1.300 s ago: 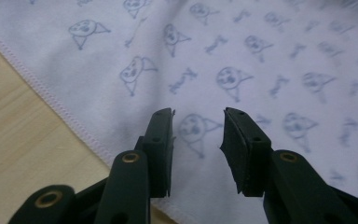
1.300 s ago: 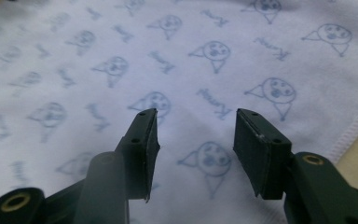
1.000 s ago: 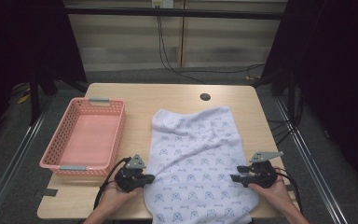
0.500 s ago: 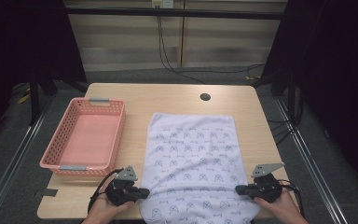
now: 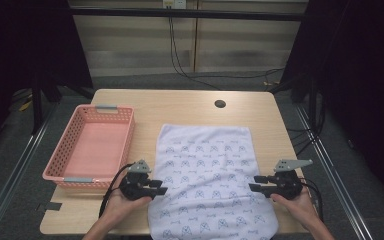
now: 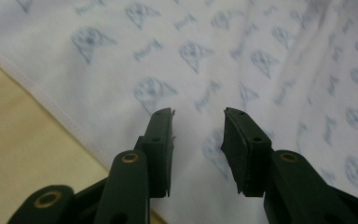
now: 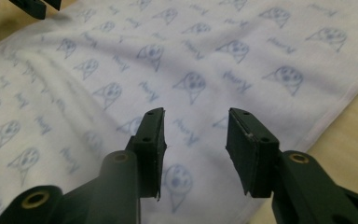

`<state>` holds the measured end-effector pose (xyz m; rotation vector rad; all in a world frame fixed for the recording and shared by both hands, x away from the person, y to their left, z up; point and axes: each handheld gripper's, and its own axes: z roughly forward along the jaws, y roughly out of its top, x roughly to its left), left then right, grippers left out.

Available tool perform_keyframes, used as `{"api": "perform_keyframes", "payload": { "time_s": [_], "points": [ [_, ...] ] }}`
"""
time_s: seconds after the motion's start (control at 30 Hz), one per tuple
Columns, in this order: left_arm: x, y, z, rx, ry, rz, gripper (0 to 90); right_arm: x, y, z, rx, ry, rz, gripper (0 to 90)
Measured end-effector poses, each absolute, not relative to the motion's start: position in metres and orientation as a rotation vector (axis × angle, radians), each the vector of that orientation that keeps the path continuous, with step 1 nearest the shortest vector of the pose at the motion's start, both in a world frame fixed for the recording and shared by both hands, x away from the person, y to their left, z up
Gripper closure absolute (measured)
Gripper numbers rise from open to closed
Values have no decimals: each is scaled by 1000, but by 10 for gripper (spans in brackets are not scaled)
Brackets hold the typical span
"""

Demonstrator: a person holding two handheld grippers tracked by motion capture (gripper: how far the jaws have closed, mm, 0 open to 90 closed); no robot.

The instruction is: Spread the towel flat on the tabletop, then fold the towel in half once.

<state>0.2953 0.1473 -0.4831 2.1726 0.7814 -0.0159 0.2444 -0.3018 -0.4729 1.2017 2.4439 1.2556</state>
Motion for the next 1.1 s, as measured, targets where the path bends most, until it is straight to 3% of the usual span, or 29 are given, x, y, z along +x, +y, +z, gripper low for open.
{"api": "perform_keyframes", "payload": {
  "time_s": [0.2, 0.43, 0.6, 0.67, 0.93, 1.1],
  "points": [
    [319, 131, -494, 2185, 807, 16, 621, 272, -296, -482, 1209, 2445, 1167, 515],
    [323, 132, -499, 2189, 806, 50, 663, 297, -291, -496, 1225, 2427, 1098, 518],
    [321, 134, -501, 2202, 791, 49, 875, 289, -287, -500, 1178, 2404, 1003, 745],
    [317, 133, -500, 2215, 773, 61, 886, 285, -288, -500, 1189, 2405, 1001, 877],
    [296, 132, -499, 2224, 722, -55, 890, 249, -295, -495, 1231, 2464, 987, 886],
    [259, 134, -495, 2276, 666, -119, 887, 223, -298, -490, 1237, 2567, 985, 887]
  ]
}}
